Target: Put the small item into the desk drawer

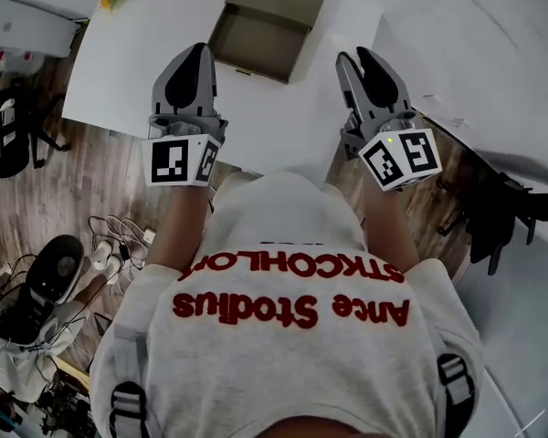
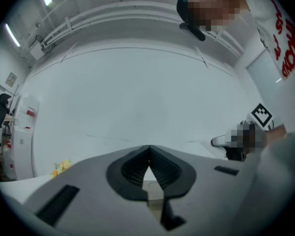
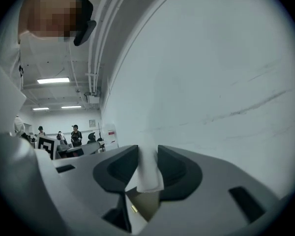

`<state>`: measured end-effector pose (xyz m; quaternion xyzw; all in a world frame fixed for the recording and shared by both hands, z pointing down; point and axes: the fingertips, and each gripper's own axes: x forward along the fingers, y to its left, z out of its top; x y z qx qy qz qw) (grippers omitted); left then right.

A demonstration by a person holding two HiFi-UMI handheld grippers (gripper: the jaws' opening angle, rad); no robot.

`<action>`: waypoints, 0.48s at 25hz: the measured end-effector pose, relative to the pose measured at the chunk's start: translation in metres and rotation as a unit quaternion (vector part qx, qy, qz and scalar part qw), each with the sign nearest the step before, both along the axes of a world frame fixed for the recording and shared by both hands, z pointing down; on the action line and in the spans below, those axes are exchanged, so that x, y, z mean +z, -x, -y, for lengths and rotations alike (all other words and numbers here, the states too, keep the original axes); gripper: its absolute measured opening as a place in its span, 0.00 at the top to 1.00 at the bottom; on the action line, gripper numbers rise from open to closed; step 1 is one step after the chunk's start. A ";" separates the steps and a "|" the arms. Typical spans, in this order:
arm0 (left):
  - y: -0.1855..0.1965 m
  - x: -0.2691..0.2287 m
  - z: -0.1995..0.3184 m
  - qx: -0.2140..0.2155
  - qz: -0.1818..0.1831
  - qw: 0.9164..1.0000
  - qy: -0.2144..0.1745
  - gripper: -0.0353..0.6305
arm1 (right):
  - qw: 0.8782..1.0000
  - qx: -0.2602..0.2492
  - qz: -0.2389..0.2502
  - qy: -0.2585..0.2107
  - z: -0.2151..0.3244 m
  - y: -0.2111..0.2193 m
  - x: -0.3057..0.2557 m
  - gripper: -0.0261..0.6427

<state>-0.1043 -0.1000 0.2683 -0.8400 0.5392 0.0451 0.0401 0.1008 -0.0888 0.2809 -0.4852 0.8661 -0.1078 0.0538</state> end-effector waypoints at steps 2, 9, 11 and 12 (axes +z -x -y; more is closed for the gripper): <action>-0.002 -0.008 0.002 0.005 -0.001 1.000 -0.011 0.94 | 1.000 0.016 0.008 -0.020 0.000 -0.009 -0.015 0.77; -0.007 -0.030 0.006 0.013 0.001 0.999 -0.040 0.94 | 0.997 0.044 0.019 -0.057 -0.001 -0.030 -0.045 0.77; -0.007 -0.032 0.007 0.010 0.002 0.999 -0.042 0.94 | 0.997 0.043 0.018 -0.060 -0.001 -0.030 -0.047 0.77; -0.006 -0.031 0.007 0.008 0.004 0.999 -0.041 0.94 | 0.997 0.041 0.018 -0.061 -0.001 -0.029 -0.048 0.77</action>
